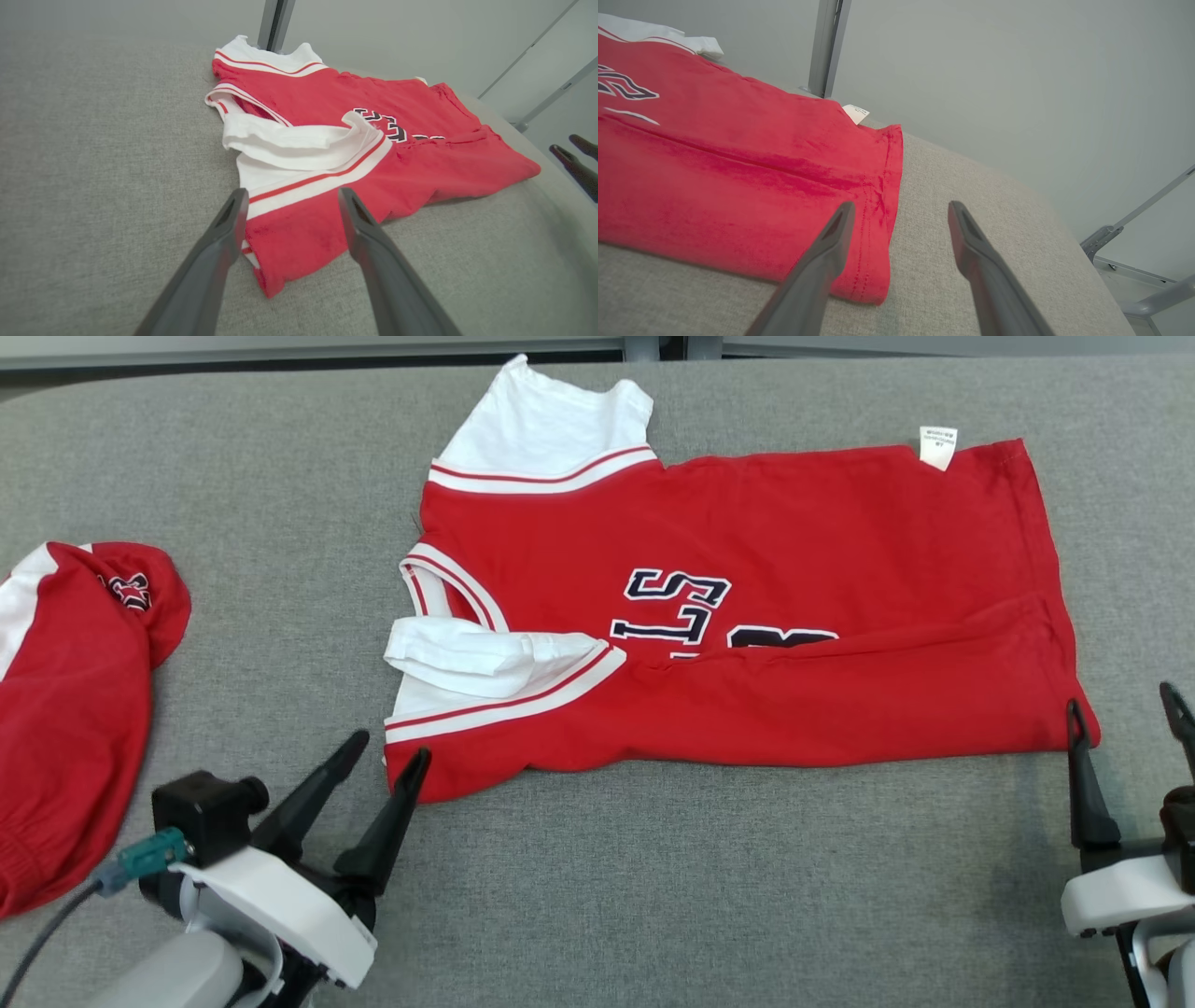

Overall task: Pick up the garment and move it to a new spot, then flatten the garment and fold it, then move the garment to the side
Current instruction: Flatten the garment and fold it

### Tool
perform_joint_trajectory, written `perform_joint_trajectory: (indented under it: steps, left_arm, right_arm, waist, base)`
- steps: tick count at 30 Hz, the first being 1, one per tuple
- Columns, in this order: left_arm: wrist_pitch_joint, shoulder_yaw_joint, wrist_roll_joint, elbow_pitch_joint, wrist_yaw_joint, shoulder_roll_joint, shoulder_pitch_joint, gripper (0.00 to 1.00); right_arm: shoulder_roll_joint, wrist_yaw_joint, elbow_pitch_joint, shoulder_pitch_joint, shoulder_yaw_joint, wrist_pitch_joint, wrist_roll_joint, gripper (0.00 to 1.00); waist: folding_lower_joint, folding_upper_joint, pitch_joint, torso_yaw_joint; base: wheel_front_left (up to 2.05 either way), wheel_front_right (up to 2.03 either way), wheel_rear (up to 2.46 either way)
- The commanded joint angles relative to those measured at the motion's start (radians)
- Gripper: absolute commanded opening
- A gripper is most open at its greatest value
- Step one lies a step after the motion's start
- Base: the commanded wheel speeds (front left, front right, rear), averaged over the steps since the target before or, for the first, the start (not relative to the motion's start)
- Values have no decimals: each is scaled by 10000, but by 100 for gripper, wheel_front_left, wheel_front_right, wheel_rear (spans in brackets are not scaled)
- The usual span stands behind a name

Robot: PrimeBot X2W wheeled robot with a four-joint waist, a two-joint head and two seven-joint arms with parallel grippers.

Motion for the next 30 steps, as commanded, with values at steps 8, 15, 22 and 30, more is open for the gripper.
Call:
perform_joint_trajectory:
  steps: [8, 15, 22, 30]
  left_arm:
    - [723, -489, -199, 624, 410, -227, 320, 100]
    - [1273, -707, -234, 1108, 569, -311, 163, 54]
    - [950, -705, -67, 1115, 373, -304, 164, 0]
    - [980, -805, 163, 1132, 173, -161, -88, 0]
  right_arm:
    - [243, -21, 404, 156, 148, -253, 107, 100]
    - [82, -21, 682, 5, 524, -275, 224, 100]
    - [-65, -21, 1250, -129, 898, -210, 882, 100]
    - [-937, -21, 1946, -635, 1566, 644, 2591, 100]
  waist:
    - [0, 0, -284, -161]
    - [0, 0, -161, -271]
    - [0, 0, -121, -175]
    - [0, 0, -47, 48]
  base:
    - [0, 0, 0]
    - [0, 0, 0]
    - [0, 0, 0]
    - [0, 0, 0]
